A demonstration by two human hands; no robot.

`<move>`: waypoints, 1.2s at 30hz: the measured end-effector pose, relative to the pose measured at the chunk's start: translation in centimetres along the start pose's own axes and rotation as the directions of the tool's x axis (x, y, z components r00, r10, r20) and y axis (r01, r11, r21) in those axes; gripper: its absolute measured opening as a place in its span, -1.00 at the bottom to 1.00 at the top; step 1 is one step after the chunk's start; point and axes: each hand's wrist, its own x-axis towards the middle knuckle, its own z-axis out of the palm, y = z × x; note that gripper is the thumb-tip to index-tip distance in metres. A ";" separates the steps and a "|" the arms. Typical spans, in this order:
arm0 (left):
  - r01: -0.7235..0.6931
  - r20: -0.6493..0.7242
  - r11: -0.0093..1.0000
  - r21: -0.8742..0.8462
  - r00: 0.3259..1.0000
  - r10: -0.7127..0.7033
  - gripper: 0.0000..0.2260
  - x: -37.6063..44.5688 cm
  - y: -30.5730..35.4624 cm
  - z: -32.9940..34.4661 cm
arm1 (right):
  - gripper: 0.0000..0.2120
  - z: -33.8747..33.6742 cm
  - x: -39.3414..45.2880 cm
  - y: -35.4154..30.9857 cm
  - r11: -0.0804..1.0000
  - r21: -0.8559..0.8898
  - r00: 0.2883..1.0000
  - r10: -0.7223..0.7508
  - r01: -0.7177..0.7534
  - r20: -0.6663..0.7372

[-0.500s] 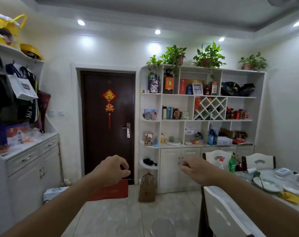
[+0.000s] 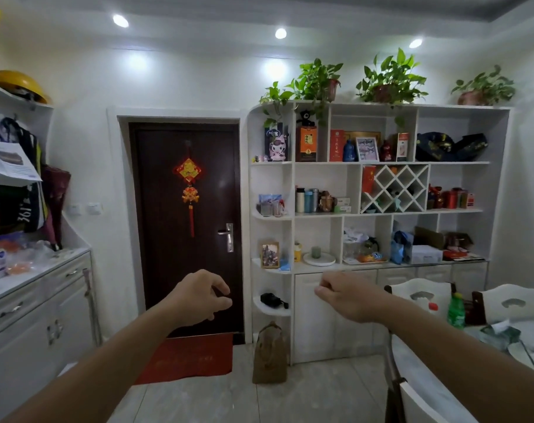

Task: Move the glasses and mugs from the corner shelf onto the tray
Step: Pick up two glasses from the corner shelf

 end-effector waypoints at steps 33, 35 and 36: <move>-0.074 0.094 0.997 -0.007 0.993 0.074 -0.64 61.4 -22.5 1.3 | -0.81 9.2 62.1 9.8 0.990 0.064 0.992 0.126 -0.126 0.015; -0.070 0.102 0.998 0.006 0.992 0.069 -0.64 65.3 -23.0 1.7 | -0.86 9.5 66.2 11.4 0.987 0.096 0.992 0.125 -0.128 0.034; -0.076 0.108 0.997 0.034 0.992 0.072 -0.64 67.9 -23.3 1.9 | -0.89 9.6 68.7 12.5 0.986 0.115 0.992 0.120 -0.124 0.042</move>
